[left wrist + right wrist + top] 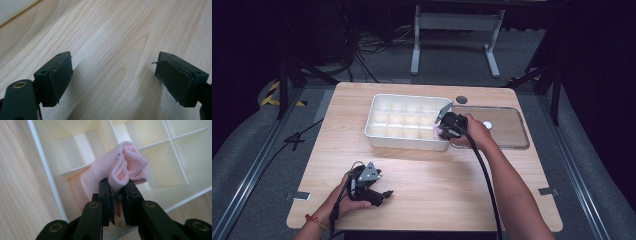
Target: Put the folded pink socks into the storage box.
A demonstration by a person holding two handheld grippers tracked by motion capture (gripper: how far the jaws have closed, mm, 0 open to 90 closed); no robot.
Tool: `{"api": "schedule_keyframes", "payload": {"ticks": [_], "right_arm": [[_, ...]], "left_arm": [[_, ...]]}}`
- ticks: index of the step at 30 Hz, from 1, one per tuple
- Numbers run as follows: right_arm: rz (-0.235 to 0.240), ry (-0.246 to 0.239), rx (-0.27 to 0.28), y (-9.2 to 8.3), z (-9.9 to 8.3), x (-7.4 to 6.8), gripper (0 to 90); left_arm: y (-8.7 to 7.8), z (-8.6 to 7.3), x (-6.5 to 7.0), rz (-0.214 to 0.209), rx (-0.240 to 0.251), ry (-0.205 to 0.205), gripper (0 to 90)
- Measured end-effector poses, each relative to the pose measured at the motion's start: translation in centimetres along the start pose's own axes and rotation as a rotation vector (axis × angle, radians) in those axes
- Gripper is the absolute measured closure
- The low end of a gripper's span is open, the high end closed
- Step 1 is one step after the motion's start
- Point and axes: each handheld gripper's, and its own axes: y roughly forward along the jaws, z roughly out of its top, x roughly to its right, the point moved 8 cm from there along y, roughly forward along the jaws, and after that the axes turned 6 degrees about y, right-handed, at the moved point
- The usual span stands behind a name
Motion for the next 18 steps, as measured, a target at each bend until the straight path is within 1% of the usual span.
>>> {"api": "schedule_keyframes", "payload": {"ticks": [2, 5, 6, 7, 9, 10, 14, 16, 18], "right_arm": [[0.009, -0.011, -0.035, 0.2, 0.1, 0.1, 79.2], [0.028, -0.016, -0.066, 0.6, 0.3, 0.1, 80.2], [0.028, -0.016, -0.066, 0.6, 0.3, 0.1, 80.2], [0.03, -0.018, -0.077, 0.8, 0.3, 0.2, 80.7], [0.029, -0.046, -0.122, 1.3, 0.3, 0.1, 81.2], [0.021, -0.053, -0.14, 1.5, 0.3, 0.0, 81.4], [0.035, -0.041, -0.17, 1.8, 0.3, 0.0, 81.5], [0.044, -0.023, -0.19, 1.9, 0.4, 0.0, 81.5], [0.052, -0.016, -0.189, 1.9, 0.4, 0.0, 81.4]], "left_arm": [[0.0, 0.0, 0.0, 0.0, 0.0, 0.0, 14.9], [0.0, 0.0, 0.0, 0.0, 0.0, 0.001, 14.9], [0.0, 0.0, 0.0, 0.0, 0.0, 0.001, 14.8], [0.0, 0.0, 0.0, 0.0, 0.0, 0.001, 14.8], [0.0, 0.0, 0.0, 0.0, 0.001, 0.002, 14.8], [0.0, 0.0, 0.0, 0.0, 0.001, 0.002, 14.8], [0.0, 0.0, 0.0, 0.0, 0.002, 0.002, 14.8], [0.0, 0.0, 0.0, 0.0, 0.001, 0.002, 14.8], [0.0, 0.0, 0.0, 0.0, 0.001, 0.002, 14.8]]}}
